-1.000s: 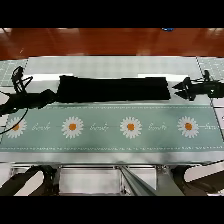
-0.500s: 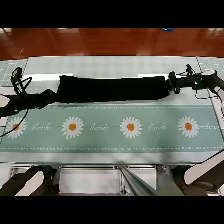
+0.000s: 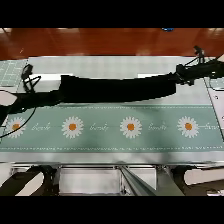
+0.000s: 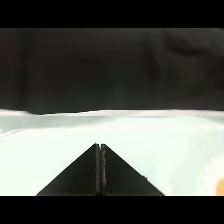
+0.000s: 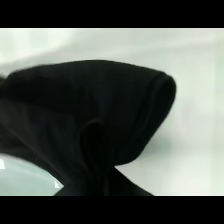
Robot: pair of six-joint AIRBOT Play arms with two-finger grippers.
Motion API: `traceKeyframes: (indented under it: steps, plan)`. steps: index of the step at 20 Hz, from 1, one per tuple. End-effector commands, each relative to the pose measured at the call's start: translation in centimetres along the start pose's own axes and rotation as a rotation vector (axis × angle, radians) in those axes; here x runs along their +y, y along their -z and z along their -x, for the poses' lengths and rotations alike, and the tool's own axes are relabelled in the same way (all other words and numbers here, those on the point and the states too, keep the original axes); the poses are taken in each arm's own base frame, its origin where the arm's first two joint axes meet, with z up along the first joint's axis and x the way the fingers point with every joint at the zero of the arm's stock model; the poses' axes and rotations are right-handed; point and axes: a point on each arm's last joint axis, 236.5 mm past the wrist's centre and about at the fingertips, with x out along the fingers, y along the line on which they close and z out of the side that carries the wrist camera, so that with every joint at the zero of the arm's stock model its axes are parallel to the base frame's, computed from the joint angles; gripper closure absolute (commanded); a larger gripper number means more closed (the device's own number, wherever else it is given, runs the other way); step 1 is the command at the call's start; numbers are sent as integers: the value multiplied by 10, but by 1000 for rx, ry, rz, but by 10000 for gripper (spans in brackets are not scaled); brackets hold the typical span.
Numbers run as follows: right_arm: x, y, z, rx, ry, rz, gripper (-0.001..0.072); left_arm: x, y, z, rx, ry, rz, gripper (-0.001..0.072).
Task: Fold the shirts.
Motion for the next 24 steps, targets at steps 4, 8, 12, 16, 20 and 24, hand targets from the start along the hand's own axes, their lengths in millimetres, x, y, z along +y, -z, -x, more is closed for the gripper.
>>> traceKeyframes:
  steps: [4, 8, 12, 16, 20, 24]
  plan:
    - [43, 51, 90, -166, 111, 153, 684, -130, 2, -46, 70, 179, -226, 688]
    - [70, 77, 123, -233, 108, 196, 684, -196, 13, -111, 219, 254, -300, 688]
    - [88, 93, 141, -262, 96, 218, 684, -243, 69, -173, 458, 298, -317, 688]
    - [95, 100, 139, -237, 59, 213, 684, -278, 123, -212, 581, 308, -305, 688]
    - [102, 100, 139, -241, 30, 211, 684, -302, 178, -221, 695, 344, -338, 687]
    - [102, 100, 139, -242, 28, 202, 684, -306, 167, -208, 706, 365, -359, 687]
